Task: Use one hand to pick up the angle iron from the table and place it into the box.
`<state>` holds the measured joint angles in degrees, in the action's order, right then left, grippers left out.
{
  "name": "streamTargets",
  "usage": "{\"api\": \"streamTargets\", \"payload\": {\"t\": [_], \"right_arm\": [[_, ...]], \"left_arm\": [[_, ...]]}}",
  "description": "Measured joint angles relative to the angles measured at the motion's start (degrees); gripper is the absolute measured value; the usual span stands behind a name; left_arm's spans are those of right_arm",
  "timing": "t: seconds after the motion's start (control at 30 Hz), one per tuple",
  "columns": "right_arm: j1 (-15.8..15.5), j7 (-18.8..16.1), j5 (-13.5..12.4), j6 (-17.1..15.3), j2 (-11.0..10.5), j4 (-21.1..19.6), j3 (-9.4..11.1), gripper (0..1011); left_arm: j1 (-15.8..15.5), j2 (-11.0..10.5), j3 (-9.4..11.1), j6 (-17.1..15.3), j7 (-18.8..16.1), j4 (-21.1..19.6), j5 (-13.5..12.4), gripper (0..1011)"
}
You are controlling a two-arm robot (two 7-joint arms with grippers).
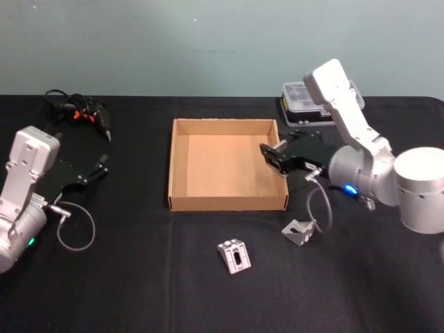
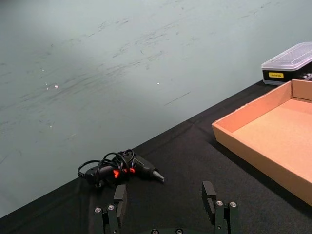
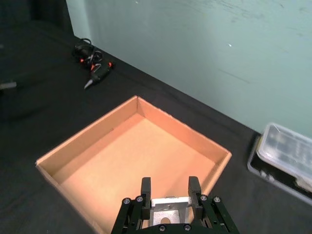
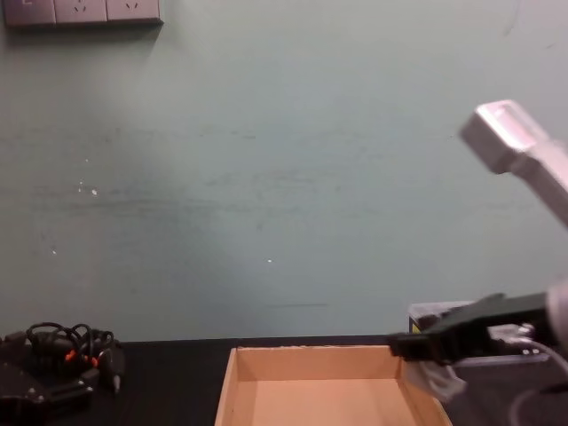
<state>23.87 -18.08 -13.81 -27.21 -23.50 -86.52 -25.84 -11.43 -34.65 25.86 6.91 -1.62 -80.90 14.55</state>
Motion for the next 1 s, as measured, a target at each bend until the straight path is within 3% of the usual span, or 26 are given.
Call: {"api": "streamTargets", "payload": {"t": [0.17, 0.23, 0.27, 0.57, 0.8, 1.0], "right_arm": [[4.15, -0.87, 1.63, 2.04, 3.38, 6.19, -1.64, 468], [6.52, -1.08, 2.7, 3.1, 5.65, 10.33, -2.57, 468], [6.52, -1.08, 2.7, 3.1, 5.65, 10.33, -2.57, 468], [12.55, -2.39, 5.11, 7.45, 11.6, 23.74, -4.21, 468], [14.86, -3.42, 6.09, 10.37, 14.2, 30.54, -4.34, 468], [15.55, -3.73, 6.51, 11.52, 15.31, 32.9, -4.19, 468]], "left_arm": [[0.0, 0.0, 0.0, 0.0, 0.0, 0.0, 0.0, 1011], [0.0, 0.0, 0.01, 0.0, 0.0, 0.0, 0.0, 1011], [0.0, 0.0, 0.0, 0.0, 0.0, 0.0, 0.0, 1011], [0.0, 0.0, 0.01, 0.0, 0.0, 0.0, 0.0, 1011], [0.0, 0.0, 0.01, 0.0, 0.0, 0.0, 0.0, 1011], [0.0, 0.0, 0.0, 0.0, 0.0, 0.0, 0.0, 1011]]}}
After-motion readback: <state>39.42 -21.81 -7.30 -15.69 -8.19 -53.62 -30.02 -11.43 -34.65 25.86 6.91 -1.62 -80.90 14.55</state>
